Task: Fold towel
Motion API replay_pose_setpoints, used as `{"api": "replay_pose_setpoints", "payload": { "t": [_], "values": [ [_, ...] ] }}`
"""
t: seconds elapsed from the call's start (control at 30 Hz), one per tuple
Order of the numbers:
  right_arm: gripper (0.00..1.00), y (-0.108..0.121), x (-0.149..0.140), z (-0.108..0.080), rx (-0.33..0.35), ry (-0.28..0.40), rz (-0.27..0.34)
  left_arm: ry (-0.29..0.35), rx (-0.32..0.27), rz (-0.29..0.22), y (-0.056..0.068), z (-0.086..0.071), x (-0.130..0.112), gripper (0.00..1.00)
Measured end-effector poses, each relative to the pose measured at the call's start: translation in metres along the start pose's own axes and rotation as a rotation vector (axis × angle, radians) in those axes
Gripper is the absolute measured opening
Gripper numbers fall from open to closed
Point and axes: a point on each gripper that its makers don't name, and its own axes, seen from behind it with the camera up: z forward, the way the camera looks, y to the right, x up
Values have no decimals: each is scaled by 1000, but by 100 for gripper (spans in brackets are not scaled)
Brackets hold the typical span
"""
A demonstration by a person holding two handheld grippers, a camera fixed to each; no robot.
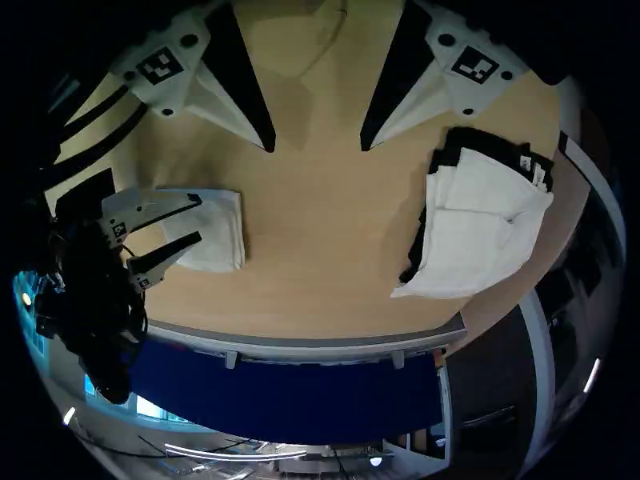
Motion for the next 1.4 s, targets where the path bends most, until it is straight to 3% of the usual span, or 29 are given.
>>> {"api": "replay_pose_setpoints", "payload": {
  "t": [0.5,0.6,0.9,1.1,1.4],
  "values": [
    [91,4,-9,-24,-42,26,35,3,-5,8,5,2,5,78],
    [100,7,-17,-33,-72,24,64,3,-6,10,6,2,6,78],
    [100,18,-51,-61,-207,9,202,2,-12,16,10,4,5,78],
    [100,19,-63,-66,-234,17,276,2,-15,22,12,4,6,78],
    [100,20,-72,-66,-273,2,301,8,-9,18,9,6,10,78]
  ]
}}
